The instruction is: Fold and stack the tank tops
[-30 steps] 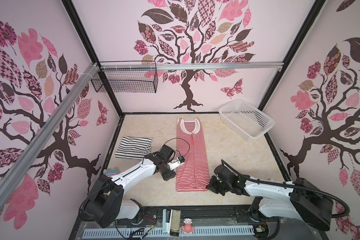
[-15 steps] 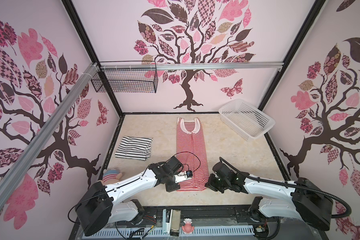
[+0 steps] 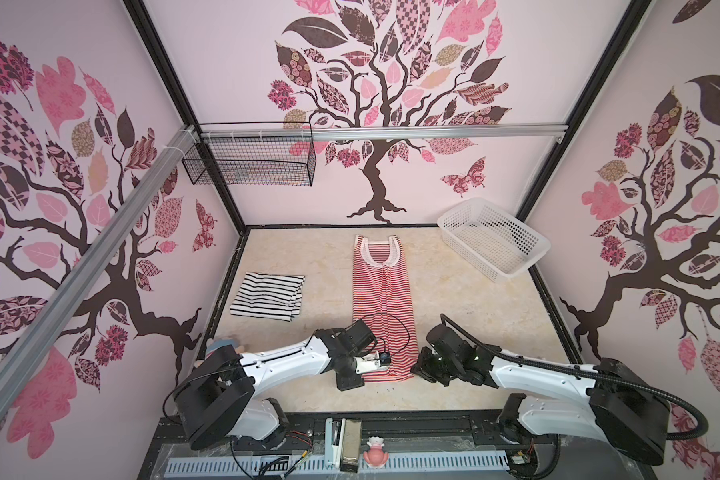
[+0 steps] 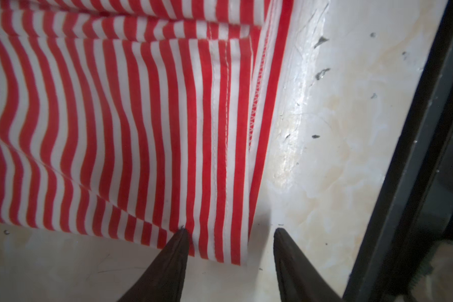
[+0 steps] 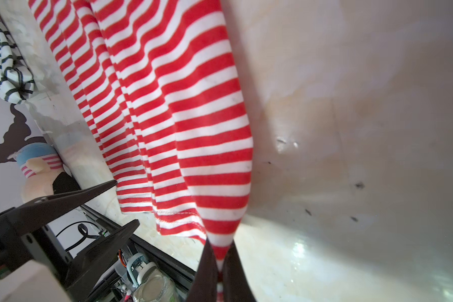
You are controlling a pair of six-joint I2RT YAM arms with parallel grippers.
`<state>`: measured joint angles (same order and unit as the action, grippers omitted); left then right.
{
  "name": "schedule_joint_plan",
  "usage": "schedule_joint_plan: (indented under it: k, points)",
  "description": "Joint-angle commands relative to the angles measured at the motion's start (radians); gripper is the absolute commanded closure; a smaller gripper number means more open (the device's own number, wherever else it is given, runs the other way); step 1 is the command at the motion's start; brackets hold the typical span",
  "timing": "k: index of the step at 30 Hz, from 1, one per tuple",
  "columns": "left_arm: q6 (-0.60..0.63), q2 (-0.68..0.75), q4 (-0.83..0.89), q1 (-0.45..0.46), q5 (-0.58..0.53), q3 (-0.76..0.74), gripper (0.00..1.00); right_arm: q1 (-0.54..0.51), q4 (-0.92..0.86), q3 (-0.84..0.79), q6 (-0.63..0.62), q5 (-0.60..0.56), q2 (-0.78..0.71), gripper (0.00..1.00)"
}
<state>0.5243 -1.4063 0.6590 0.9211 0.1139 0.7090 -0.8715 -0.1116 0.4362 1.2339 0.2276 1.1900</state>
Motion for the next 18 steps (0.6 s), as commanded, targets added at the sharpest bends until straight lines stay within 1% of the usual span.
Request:
schedule_joint_plan:
  k: [1,4,7,12,16,18]
  points:
    - [0.019,-0.017,0.013,0.002,0.059,-0.004,0.45,0.010,-0.033,-0.007,0.006,-0.020,-0.029,1.00]
    - [0.026,-0.034,0.015,0.002,0.067,-0.002,0.48,0.022,-0.036,-0.007,-0.001,-0.015,-0.038,1.00]
    - [0.023,-0.064,-0.001,0.002,0.054,0.006,0.55,0.030,-0.040,-0.005,-0.007,-0.009,-0.042,1.00]
    - [0.023,-0.116,-0.021,0.002,0.027,0.026,0.73,0.048,-0.034,-0.017,-0.011,-0.003,-0.058,1.00]
    - [0.021,-0.116,-0.027,0.003,0.043,0.050,0.87,0.069,-0.053,-0.025,-0.027,0.000,-0.081,1.00]
    - [0.017,-0.110,-0.017,0.002,0.061,0.068,1.00,0.087,-0.070,-0.029,-0.041,0.001,-0.105,1.00]
